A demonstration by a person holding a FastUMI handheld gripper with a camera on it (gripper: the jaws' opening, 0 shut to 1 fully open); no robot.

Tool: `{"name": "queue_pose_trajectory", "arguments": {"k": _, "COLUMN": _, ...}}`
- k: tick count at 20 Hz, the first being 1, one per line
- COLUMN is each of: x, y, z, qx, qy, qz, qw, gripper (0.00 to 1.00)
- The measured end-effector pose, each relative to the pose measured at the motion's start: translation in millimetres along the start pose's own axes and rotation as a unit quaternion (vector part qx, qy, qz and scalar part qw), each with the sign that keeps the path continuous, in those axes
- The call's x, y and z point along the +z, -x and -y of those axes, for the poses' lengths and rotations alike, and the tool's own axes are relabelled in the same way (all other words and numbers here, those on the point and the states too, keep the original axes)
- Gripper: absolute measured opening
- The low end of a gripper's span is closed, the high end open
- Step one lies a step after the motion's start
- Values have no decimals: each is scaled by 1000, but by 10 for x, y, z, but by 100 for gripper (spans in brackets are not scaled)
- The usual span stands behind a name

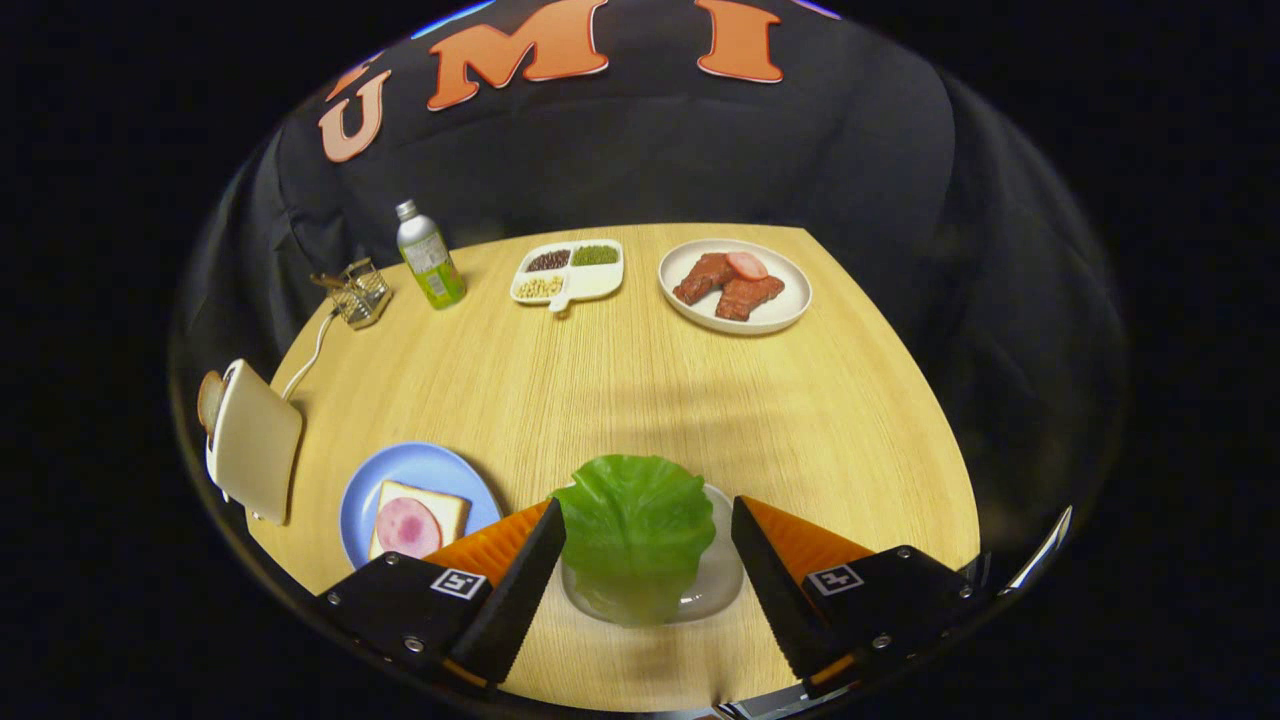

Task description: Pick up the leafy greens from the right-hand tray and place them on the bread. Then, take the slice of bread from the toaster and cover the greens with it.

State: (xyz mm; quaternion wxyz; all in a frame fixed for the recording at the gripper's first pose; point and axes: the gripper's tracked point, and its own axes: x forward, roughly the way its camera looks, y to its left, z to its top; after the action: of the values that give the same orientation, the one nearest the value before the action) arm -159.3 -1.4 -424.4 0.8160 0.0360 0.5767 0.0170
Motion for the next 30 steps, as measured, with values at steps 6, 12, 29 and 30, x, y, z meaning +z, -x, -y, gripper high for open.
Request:
{"name": "queue_pose_trajectory", "arguments": {"k": 6, "x": -302, "y": -329, "z": -91, "qx": 5, "qy": 34, "qz": -55, "qw": 998, "gripper": 97}}
{"name": "queue_pose_trajectory", "arguments": {"k": 12, "x": -472, "y": -587, "z": -55, "qx": -8, "qy": 54, "qz": -96, "qw": 994, "gripper": 95}}
{"name": "queue_pose_trajectory", "arguments": {"k": 29, "x": -485, "y": -657, "z": -189, "qx": 7, "qy": 36, "qz": -110, "qw": 993, "gripper": 13}}
{"name": "queue_pose_trajectory", "arguments": {"k": 30, "x": -465, "y": -611, "z": -207, "qx": 11, "qy": 27, "qz": -109, "qw": 994, "gripper": 8}}
